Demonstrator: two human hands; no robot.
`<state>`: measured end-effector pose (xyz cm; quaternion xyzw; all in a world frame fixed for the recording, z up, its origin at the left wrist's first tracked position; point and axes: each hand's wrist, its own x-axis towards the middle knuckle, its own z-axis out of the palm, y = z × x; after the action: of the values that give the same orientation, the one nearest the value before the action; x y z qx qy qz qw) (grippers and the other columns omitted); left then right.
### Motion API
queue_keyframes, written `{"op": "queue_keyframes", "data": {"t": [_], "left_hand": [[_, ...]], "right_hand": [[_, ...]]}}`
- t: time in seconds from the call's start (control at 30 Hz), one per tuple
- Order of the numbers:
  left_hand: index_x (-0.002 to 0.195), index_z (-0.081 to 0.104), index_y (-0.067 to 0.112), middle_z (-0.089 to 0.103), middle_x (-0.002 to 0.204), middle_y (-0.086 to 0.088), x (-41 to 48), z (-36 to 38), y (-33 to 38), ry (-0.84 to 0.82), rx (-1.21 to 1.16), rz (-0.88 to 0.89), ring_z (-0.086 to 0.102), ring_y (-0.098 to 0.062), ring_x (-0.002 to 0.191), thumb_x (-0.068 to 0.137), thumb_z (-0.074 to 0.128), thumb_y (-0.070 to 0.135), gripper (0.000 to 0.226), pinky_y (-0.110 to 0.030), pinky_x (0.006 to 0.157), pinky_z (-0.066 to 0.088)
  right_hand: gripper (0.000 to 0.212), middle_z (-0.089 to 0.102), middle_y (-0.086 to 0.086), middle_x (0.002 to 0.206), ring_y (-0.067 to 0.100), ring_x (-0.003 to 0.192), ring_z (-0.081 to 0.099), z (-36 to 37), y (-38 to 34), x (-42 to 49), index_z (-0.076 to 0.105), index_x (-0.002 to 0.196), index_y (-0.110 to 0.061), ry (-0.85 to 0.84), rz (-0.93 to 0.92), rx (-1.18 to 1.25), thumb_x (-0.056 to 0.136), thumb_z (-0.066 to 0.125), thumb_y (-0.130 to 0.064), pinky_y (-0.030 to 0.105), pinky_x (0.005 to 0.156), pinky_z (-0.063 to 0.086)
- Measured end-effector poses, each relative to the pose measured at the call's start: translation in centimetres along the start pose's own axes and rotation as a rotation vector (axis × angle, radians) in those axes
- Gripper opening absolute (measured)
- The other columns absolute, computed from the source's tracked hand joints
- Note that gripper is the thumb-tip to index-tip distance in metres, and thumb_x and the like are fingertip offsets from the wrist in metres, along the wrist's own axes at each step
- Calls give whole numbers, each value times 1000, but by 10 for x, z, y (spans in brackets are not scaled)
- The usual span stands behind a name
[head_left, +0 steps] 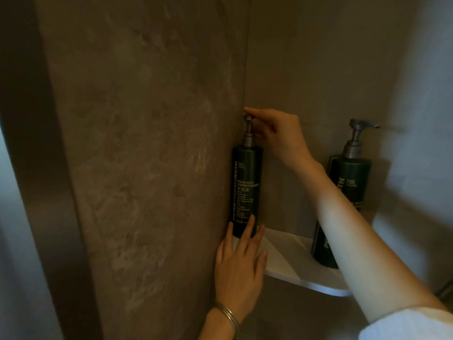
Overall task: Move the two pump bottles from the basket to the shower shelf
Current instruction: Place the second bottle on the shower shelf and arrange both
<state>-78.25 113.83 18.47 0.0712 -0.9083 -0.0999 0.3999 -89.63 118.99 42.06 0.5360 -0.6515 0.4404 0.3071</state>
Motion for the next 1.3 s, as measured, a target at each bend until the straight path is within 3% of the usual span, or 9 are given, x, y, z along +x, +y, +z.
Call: {"op": "queue_keyframes", "data": {"t": [0.1, 0.23, 0.7, 0.77, 0.9, 1.0, 1.07, 1.13, 1.3], "left_hand": [[141, 35, 35, 20, 153, 15, 2, -1, 0, -17, 13, -9, 31, -26, 135, 100, 11, 47, 49, -36, 98, 37], [141, 35, 34, 21, 153, 16, 4, -1, 0, -14, 0, -4, 33, -26, 134, 100, 12, 48, 49, -38, 96, 42], [142, 39, 29, 22, 154, 13, 3, -4, -1, -46, 4, -6, 31, -28, 135, 100, 11, 48, 54, -36, 100, 35], [141, 39, 29, 20, 154, 13, 3, -4, -1, -49, 2, -5, 30, -28, 136, 100, 12, 48, 53, -35, 100, 34], [142, 37, 31, 15, 155, 15, 3, -3, -2, -57, -18, -10, 21, -25, 139, 99, 10, 50, 54, -35, 103, 29], [143, 32, 34, 8, 155, 17, 0, -5, -2, -54, -50, -9, 10, -21, 141, 97, 4, 55, 58, -36, 108, 19], [143, 30, 36, 7, 155, 16, -3, -7, -2, -46, -70, -6, 4, -18, 142, 95, 1, 56, 60, -35, 110, 13], [142, 33, 34, 12, 155, 13, -7, -10, -2, -51, -71, -3, 6, -17, 142, 97, 4, 54, 58, -33, 112, 12], [129, 55, 23, 52, 136, 3, -15, -15, 6, -81, -96, 56, 36, -19, 133, 100, 13, 46, 56, -35, 111, 14]], "right_hand": [[32, 60, -4, 96, 14, 90, 61, 0, 1, 0, 62, 116, -7, 11, -12, -17, 87, 49, -6, 41, 84, 53], [34, 65, 4, 98, 21, 91, 64, 2, 3, 1, 62, 116, -8, 15, 1, -29, 86, 48, -8, 45, 83, 54], [31, 69, 13, 99, 27, 91, 65, 4, 6, 4, 65, 113, -11, 40, -2, -94, 85, 50, -14, 48, 81, 52], [32, 69, 11, 101, 25, 94, 64, 3, 6, 3, 63, 115, -11, 25, -5, -97, 86, 50, -13, 42, 84, 52], [38, 63, 13, 117, 12, 106, 56, -2, 4, -6, 52, 127, -5, -27, -1, -46, 88, 50, -3, 15, 91, 41], [44, 49, 14, 136, 18, 124, 46, -10, -3, -32, 39, 136, -5, -13, 59, -58, 93, 47, -6, 7, 98, 29], [45, 45, 10, 140, 17, 126, 45, -19, -15, -57, 38, 137, -9, 0, 97, -47, 93, 48, -8, 9, 101, 30], [40, 51, 8, 134, 13, 122, 49, -32, -31, -85, 48, 130, -8, 82, 61, -54, 90, 52, -3, 18, 102, 38], [22, 62, 7, 110, 14, 104, 60, -75, -38, -162, 61, 110, -4, 334, 48, -123, 89, 54, -5, 26, 88, 49]]}}
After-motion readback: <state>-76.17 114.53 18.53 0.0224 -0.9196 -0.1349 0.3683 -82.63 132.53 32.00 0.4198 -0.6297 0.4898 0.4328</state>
